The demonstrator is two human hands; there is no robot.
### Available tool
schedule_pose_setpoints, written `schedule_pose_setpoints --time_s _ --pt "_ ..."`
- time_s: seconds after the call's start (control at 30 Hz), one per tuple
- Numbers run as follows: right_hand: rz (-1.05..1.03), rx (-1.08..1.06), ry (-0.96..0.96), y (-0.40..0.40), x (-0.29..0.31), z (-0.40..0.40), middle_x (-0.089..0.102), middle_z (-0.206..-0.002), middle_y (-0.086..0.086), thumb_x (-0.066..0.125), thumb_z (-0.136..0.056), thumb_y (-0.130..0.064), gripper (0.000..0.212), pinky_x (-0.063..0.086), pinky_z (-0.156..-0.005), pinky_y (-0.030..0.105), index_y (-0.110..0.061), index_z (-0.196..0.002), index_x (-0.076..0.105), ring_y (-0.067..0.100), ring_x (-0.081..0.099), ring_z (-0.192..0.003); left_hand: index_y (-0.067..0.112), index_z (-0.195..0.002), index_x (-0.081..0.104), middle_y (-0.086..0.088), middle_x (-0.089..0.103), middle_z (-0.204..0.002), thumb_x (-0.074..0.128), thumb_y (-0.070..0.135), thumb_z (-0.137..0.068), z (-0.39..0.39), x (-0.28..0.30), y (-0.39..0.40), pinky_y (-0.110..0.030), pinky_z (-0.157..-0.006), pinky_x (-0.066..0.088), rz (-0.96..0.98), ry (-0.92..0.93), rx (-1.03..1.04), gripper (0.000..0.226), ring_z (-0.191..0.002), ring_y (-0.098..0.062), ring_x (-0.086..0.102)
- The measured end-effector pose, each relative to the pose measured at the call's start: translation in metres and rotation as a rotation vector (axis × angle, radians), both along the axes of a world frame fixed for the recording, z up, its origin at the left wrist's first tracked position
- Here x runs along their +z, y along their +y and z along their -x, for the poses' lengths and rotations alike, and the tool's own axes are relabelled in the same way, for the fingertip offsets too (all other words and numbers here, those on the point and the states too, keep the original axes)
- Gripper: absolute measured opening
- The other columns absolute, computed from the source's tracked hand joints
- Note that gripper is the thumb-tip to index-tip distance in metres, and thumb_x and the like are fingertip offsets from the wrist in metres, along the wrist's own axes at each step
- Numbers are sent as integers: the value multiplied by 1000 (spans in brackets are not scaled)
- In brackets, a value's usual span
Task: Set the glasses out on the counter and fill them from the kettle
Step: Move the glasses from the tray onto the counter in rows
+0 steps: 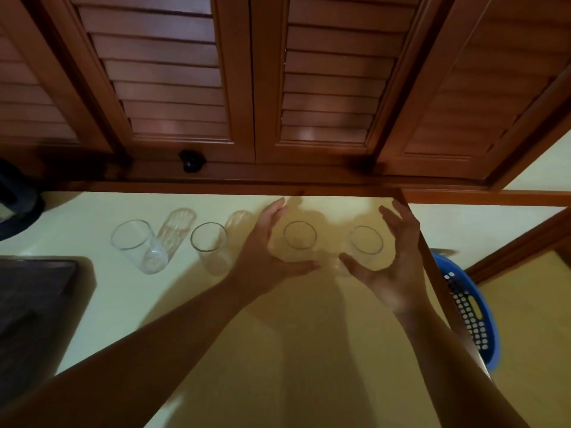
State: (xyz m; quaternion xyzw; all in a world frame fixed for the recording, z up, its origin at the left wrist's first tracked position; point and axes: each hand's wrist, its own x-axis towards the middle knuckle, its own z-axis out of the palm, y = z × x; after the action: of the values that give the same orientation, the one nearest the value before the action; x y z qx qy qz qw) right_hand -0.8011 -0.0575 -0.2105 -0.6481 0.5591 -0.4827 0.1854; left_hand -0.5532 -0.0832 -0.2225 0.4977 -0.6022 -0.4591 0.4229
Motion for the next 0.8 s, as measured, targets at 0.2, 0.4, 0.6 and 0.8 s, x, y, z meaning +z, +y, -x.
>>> schedule_pose_setpoints --time_s 0.2,0.4,0.6,0.8 --pt "214 71 273 -2 47 -44 59 -141 13 91 -74 -29 86 39 -107 17 -2 -146 50 16 56 -129 34 -159 45 17 48 -159 102 32 -69 -51 82 32 -12 -117 33 232 -285 25 107 -148 0 43" --pt "145 377 280 6 68 -132 57 -148 -1 82 -82 -38 73 38 -115 24 -18 -146 54 11 50 -141 25 -155 53 3 59 -155 101 31 -70 -150 130 42 -42 -121 45 288 -666 54 97 -144 -15 54" --pt "107 575 218 8 76 -230 65 -134 -8 79 -81 -39 66 49 -101 35 -27 -141 56 13 60 -125 23 -150 58 16 63 -139 96 32 -76 -266 158 72 -16 -114 44 231 -843 98 83 -123 8 57" --pt "107 804 226 27 92 -355 66 -124 -16 77 -83 -43 60 50 -97 31 -32 -138 55 3 59 -116 18 -143 65 11 66 -136 87 50 -82 -399 174 122 -21 -99 47 222 -1007 166 72 -122 -8 64"
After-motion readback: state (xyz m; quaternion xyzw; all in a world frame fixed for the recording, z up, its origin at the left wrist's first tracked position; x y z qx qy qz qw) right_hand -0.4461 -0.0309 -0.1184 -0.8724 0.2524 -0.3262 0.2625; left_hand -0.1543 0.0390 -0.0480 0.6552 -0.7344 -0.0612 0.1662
